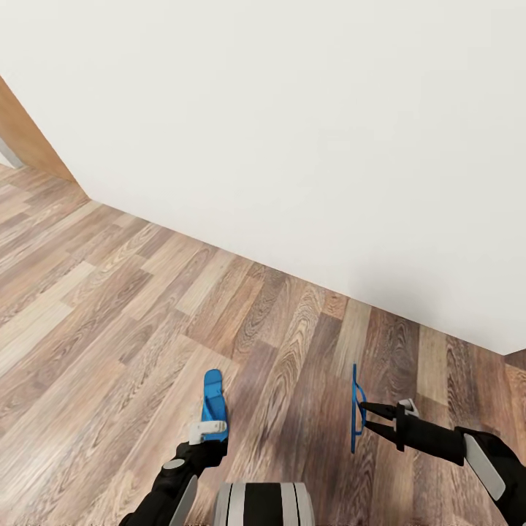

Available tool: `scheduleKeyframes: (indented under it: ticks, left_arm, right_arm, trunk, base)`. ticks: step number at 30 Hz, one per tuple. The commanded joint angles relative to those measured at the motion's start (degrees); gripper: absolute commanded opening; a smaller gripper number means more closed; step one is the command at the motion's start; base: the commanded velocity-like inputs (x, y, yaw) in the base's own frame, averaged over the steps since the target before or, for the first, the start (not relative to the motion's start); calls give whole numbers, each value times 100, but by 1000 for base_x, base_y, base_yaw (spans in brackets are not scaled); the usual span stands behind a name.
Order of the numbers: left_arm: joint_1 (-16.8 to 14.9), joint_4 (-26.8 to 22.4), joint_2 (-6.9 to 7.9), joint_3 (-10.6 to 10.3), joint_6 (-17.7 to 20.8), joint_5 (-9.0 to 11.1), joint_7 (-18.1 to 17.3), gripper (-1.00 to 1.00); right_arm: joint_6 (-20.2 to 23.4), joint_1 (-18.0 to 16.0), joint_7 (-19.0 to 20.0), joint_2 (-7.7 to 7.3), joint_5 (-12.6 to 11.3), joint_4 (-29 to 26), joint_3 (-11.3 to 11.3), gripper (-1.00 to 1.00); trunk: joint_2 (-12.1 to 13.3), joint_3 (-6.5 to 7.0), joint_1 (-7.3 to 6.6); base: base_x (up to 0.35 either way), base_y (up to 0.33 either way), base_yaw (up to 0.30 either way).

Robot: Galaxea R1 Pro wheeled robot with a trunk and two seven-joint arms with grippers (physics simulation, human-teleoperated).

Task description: In the bedroom, move the book from the bed onto either nightstand, and place the two sandals side by side next to the bed.

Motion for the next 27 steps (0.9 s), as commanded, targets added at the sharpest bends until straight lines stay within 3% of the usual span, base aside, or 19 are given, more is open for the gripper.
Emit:
scheduleKeyframes:
  ticks: [1,9,27]
  left_arm:
    - [-1,-9,3,-17,23,61,51,100]
    - [-1,-9,3,-16,21,61,51,100]
    - [-1,-9,2,-19,20,61,46,100]
  right_arm:
    - [29,-3,30,1,0,1,-8,-100]
    - [29,-5,28,1,8,1,0,-100]
    - [29,-3,28,1,9,1,1,-100]
  trunk:
    - [-3,-26,1]
    - [-3,-26,1]
    - [-3,-26,1]
  base:
    - [0,0,0]
    - [2,0,0]
    - [122,0,0]
